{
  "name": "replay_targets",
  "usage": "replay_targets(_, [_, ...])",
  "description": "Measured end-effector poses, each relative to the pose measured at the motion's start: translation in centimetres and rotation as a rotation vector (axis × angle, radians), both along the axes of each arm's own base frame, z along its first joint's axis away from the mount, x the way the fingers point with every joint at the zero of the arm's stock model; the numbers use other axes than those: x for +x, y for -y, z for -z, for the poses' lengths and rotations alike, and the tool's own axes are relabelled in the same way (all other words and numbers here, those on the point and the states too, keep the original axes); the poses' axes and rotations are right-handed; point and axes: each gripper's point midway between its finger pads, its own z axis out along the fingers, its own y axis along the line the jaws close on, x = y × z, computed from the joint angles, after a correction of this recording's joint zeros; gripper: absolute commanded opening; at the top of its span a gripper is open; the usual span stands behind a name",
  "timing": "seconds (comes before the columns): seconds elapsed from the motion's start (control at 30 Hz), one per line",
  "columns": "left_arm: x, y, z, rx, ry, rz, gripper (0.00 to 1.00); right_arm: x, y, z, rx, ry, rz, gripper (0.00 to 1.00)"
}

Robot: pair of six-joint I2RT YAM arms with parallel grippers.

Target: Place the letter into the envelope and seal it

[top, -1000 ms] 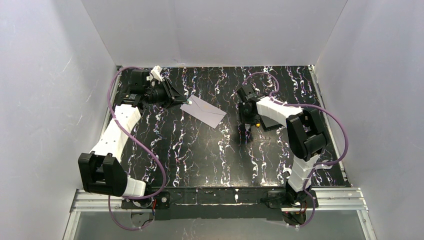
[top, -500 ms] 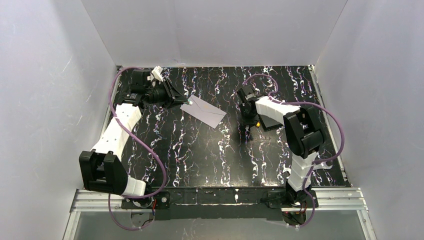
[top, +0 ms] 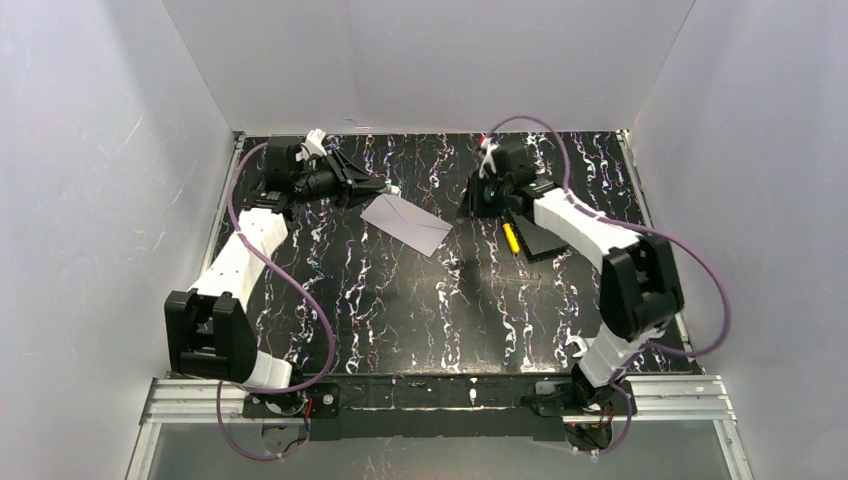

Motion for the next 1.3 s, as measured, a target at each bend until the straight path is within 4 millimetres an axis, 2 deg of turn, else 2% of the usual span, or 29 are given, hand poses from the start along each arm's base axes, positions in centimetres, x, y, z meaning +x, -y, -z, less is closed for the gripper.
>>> replay_targets(0.1, [0.4, 0.8, -0.6, -0.101, -0.036, -0.002, 0.0, 1.2, -3.6, -8.7, 0.312, 0.152, -0.047, 0.13])
replay_targets(0.17, [0.7, 1.1, -1.3, -0.15, -0.05, 0.0, 0.0, 1.4, -5.1, -14.3, 0.496, 0.242, -0.077, 0.13])
replay_targets(0.23, [0.8, 1.4, -2.2, -0.194, -0.062, 0.001, 0.0, 1.0, -6.1, -19.0, 0.651, 0.295, -0.109, 0.13])
replay_targets(0.27, [0.8, 1.5, -2.8, -0.214, -0.065, 0.002, 0.0, 0.7, -6.5, -20.6, 0.712, 0.306, -0.124, 0.13])
replay_targets(0.33, [0.9, 1.6, -3.8, -0.246, -0.07, 0.001, 0.0, 0.2, -7.0, -22.2, 0.792, 0.286, -0.141, 0.13])
replay_targets(0.5, [1.0, 2.2, -6.9, -0.281, -0.001, 0.031, 0.0, -0.6, -8.3, -22.5, 0.873, 0.169, -0.167, 0.13])
replay_targets(0.57, [0.9, 2.4, -7.4, -0.285, 0.021, 0.045, 0.0, -0.6, -8.8, -22.5, 0.884, 0.14, -0.181, 0.13])
replay_targets(0.87, [0.4, 2.9, -7.5, -0.277, 0.039, 0.078, 0.0, -1.7, -9.8, -23.4, 0.94, 0.081, -0.214, 0.14])
replay_targets(1.3, [0.1, 3.0, -7.4, -0.263, 0.067, 0.107, 0.0, -2.2, -10.5, -24.0, 0.934, 0.084, -0.232, 0.14])
